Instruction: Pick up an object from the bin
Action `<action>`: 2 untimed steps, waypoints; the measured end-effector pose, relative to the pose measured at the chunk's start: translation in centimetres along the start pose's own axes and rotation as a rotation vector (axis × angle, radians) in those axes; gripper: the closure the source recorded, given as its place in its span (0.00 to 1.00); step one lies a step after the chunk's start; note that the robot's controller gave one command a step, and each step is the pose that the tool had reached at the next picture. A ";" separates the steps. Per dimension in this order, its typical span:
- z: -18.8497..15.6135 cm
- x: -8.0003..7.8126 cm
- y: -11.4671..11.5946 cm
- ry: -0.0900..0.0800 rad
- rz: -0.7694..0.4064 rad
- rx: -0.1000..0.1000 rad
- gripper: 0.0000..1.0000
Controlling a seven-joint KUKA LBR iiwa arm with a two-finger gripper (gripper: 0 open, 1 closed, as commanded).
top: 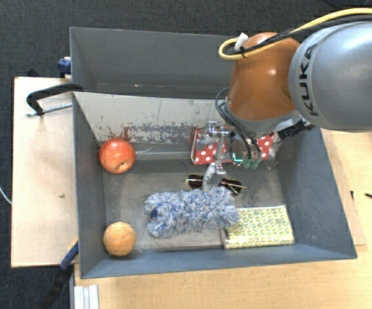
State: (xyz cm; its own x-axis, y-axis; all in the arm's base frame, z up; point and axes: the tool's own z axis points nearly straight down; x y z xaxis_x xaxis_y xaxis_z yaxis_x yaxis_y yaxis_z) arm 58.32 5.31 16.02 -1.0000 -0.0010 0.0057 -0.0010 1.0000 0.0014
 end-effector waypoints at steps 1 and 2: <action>-0.4 -0.2 0.0 -0.008 0.001 0.000 0.00; 5.2 3.9 0.1 -0.011 -0.084 0.000 0.00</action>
Offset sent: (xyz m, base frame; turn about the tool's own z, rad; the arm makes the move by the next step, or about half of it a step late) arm -0.0682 0.0009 -0.0902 -0.1384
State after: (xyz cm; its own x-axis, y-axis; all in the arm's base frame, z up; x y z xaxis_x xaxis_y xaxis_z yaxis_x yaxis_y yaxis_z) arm 54.37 5.41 10.85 -0.9964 -0.0847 -0.0053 -0.0847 0.9964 0.0010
